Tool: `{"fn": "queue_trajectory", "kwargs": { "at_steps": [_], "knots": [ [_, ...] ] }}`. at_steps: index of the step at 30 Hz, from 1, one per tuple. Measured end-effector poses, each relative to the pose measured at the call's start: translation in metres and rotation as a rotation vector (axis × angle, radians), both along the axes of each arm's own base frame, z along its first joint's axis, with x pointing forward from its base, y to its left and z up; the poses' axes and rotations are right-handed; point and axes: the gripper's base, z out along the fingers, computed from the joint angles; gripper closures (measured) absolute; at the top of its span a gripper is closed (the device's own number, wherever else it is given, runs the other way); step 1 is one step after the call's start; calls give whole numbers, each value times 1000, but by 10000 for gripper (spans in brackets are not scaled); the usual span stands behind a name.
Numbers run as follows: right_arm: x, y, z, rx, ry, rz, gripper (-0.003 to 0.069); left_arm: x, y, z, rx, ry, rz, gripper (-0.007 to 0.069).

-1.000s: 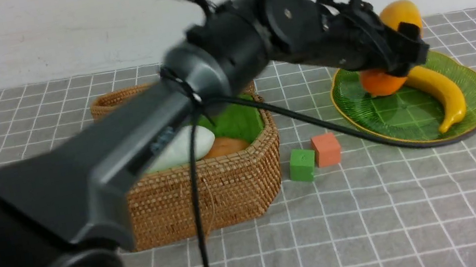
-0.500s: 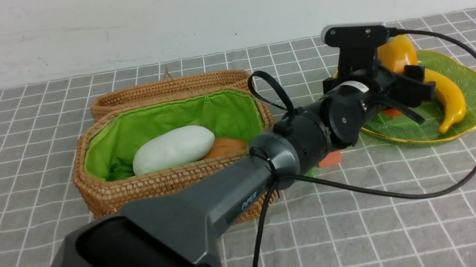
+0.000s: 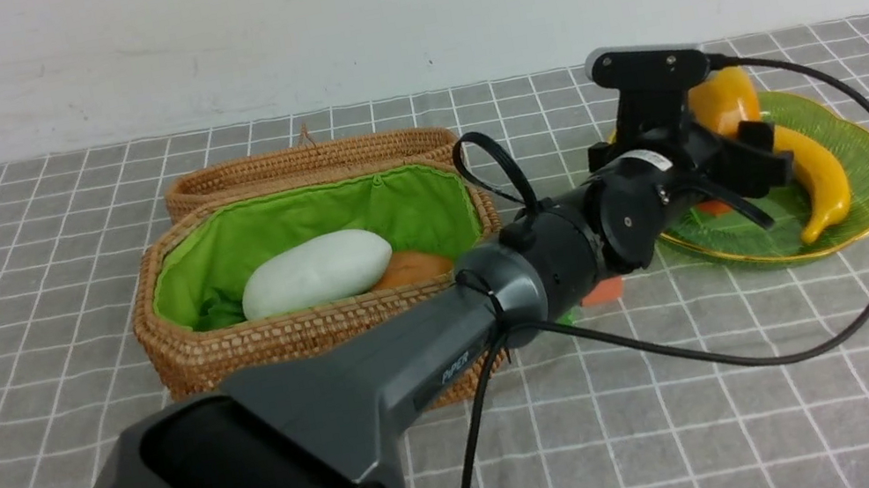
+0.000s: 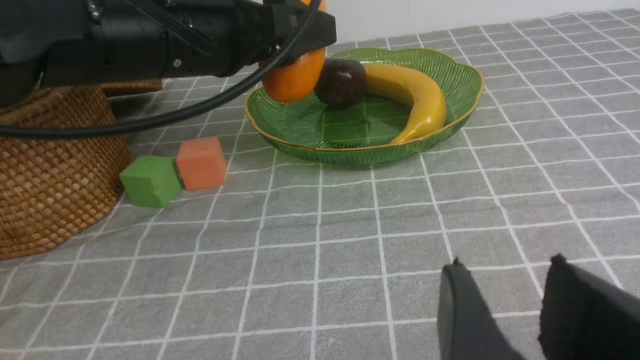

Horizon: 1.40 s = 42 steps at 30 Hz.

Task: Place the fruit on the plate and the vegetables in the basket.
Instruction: Grab the mango with your left arm and place it on the right plate

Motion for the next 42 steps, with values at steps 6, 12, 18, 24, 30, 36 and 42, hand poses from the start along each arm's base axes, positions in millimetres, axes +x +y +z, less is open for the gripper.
{"fn": "queue_trajectory", "kwargs": {
  "at_steps": [6, 12, 18, 24, 30, 36, 42],
  "knots": [
    [0, 0, 0, 0, 0, 0, 421, -1, -1, -2, 38, -4, -22, 32],
    [0, 0, 0, 0, 0, 0, 421, -1, -1, -2, 56, -15, -29, 32],
    [0, 0, 0, 0, 0, 0, 421, -3, -2, -5, 106, -24, -59, 32],
    [0, 0, 0, 0, 0, 0, 420, -4, -2, -6, 114, -14, -69, 32],
    [1, -3, 9, 128, -97, -44, 420, -3, -2, -5, 64, 19, -47, 32],
    [0, -10, 26, 259, -297, -119, 420, -3, -1, -5, -18, 86, -17, 32],
    [-1, -13, 32, 273, -370, -144, 420, -2, -1, -4, -25, 88, -12, 32]
  ]
}}
